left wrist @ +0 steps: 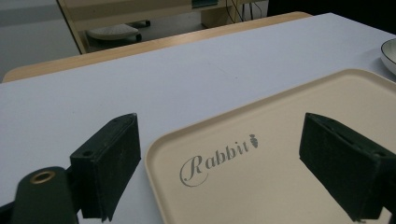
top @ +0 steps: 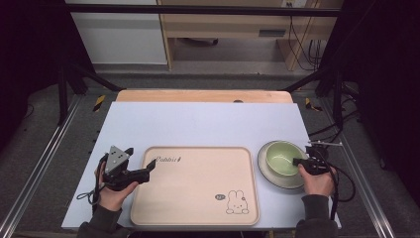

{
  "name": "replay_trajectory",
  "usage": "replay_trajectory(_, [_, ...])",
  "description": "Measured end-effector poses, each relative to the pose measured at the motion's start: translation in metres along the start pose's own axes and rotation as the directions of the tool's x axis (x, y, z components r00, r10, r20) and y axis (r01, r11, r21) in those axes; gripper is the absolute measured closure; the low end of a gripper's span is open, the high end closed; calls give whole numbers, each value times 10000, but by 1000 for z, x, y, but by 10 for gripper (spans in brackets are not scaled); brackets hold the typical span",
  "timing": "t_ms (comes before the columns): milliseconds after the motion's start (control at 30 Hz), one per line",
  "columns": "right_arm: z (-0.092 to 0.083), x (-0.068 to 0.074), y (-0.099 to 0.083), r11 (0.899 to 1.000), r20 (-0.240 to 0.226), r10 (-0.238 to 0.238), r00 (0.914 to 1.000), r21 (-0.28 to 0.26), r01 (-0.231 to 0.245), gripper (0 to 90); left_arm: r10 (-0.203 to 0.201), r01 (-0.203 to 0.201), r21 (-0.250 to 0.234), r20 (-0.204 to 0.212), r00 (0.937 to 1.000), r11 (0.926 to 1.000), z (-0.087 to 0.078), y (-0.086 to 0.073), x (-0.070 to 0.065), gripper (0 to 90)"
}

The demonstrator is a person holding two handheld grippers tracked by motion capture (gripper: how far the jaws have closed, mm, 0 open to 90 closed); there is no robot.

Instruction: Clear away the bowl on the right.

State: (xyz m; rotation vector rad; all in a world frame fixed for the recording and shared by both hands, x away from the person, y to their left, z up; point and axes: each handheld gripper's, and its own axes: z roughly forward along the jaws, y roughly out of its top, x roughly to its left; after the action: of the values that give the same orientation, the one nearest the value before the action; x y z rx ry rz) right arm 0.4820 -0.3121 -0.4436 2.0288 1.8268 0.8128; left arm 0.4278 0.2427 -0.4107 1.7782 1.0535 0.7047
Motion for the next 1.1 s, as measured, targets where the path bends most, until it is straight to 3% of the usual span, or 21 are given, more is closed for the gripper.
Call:
replay_trajectory(767, [-6, 1, -1, 9994, -218, 94, 9997, -343, -101, 844, -12, 12, -18, -2, 10000, 10000, -1, 0, 1, 123])
replay_trajectory(1100, [-10, 5, -1, 9990, -157, -195, 9997, -416, 188, 841, -44, 44, -64, -11, 10000, 10000, -2, 1, 1, 124])
